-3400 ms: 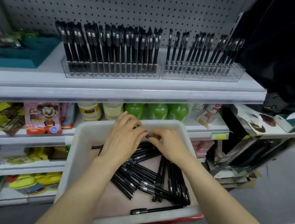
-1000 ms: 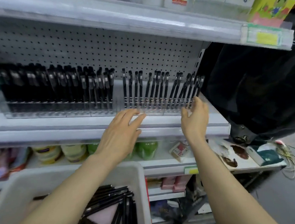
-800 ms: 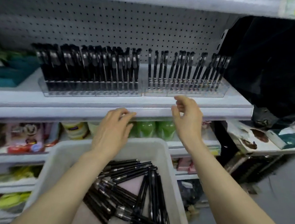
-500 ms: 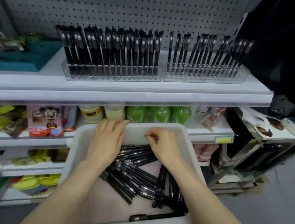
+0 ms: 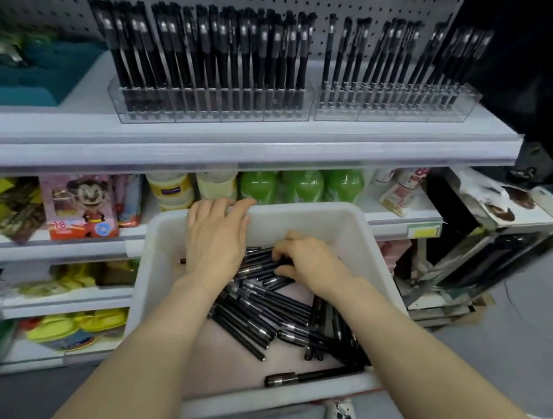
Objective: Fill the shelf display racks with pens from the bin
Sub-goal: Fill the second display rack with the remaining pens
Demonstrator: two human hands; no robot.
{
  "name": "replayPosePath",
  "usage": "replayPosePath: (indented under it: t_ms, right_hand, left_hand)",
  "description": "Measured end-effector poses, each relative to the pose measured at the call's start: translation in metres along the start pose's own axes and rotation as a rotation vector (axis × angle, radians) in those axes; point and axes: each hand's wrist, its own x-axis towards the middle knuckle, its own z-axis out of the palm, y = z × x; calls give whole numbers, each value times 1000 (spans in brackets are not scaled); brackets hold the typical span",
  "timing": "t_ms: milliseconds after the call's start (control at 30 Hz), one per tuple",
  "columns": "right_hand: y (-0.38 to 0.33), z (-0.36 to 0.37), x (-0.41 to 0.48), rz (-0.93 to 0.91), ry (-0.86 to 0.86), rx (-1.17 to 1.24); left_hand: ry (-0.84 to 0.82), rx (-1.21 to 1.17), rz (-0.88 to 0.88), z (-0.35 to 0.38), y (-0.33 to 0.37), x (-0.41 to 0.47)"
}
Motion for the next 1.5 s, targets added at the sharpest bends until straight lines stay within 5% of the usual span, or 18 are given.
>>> replayPosePath:
  t_ms: [300, 667, 1000, 1500]
  right_hand:
    - [21, -12, -11, 77, 103, 111]
    - [23, -118, -11, 50, 482, 718]
    - [46, -236, 59, 52, 905, 586]
    - [66, -215, 124, 142, 717, 346]
  left_hand:
    - [-21, -48, -18, -6, 0, -2]
    - [-104, -131, 25, -34, 23, 28]
    - [-27, 65, 279, -34, 86, 155]
    - [35, 120, 276, -1, 91, 175]
